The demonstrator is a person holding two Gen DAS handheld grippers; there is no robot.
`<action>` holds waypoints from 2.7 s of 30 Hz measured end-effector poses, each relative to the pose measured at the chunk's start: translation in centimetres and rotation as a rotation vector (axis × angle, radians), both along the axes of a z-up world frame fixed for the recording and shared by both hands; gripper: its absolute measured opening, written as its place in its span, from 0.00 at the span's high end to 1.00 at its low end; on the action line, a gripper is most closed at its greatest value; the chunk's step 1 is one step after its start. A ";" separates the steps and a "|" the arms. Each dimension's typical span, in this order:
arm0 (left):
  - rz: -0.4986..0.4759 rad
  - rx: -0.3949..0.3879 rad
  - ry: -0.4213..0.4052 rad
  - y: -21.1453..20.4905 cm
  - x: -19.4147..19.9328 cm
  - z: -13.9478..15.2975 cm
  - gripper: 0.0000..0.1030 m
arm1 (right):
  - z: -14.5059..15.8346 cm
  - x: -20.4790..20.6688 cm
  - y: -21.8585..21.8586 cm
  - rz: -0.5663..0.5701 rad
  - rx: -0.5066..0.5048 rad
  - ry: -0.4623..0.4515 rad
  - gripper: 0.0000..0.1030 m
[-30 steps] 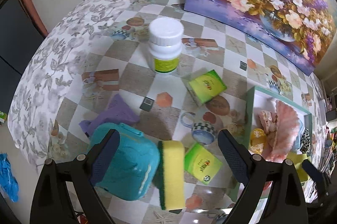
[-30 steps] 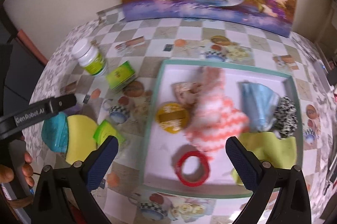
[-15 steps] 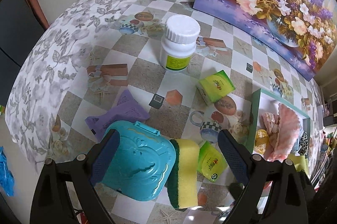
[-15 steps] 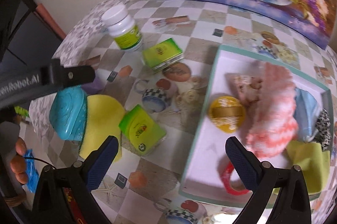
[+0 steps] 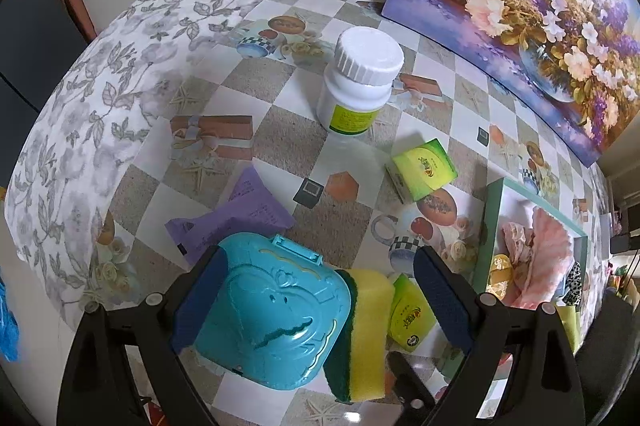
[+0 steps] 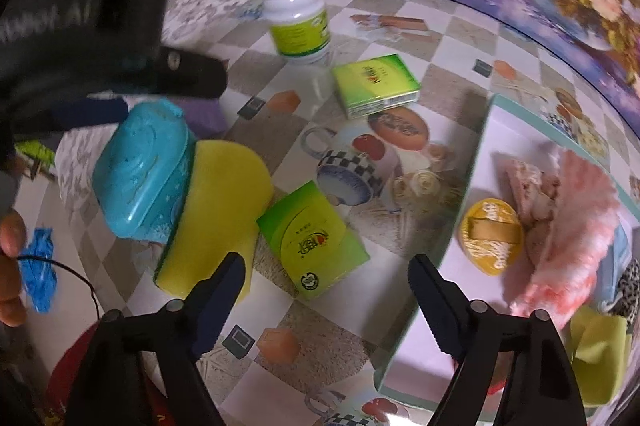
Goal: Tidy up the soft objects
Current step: 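Move the left gripper to the yellow sponge while the right gripper approaches the green tissue pack, then grasp the yellow-green sponge with the left gripper while the right gripper grasps the green tissue pack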
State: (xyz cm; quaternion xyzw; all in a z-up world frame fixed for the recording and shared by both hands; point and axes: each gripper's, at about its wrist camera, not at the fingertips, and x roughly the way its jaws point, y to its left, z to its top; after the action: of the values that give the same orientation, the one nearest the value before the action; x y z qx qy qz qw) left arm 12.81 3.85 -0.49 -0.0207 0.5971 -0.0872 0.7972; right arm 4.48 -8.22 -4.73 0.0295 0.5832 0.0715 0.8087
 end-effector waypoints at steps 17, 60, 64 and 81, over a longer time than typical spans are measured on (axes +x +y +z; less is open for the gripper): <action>0.033 -0.006 0.007 0.9 0.9 -0.3 0.08 | -3.0 1.4 0.7 0.023 -0.016 0.047 0.28; -0.169 0.002 -0.011 -3.7 -1.3 0.4 0.29 | 6.9 -4.9 -12.7 -0.365 0.052 -0.116 0.39; -0.200 0.018 -0.015 -4.5 -1.7 0.4 0.36 | 7.0 -5.2 -13.6 -0.389 0.070 -0.115 0.39; -0.342 0.214 0.000 -7.8 -3.0 -2.0 0.49 | 7.0 -5.2 -13.3 -0.377 0.081 -0.119 0.39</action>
State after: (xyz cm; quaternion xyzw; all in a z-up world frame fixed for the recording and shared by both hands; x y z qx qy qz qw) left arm 9.79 -3.94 -2.50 0.1661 0.5977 -0.1574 0.7684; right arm -0.67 -21.53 2.26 0.1665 0.5151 -0.0560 0.8389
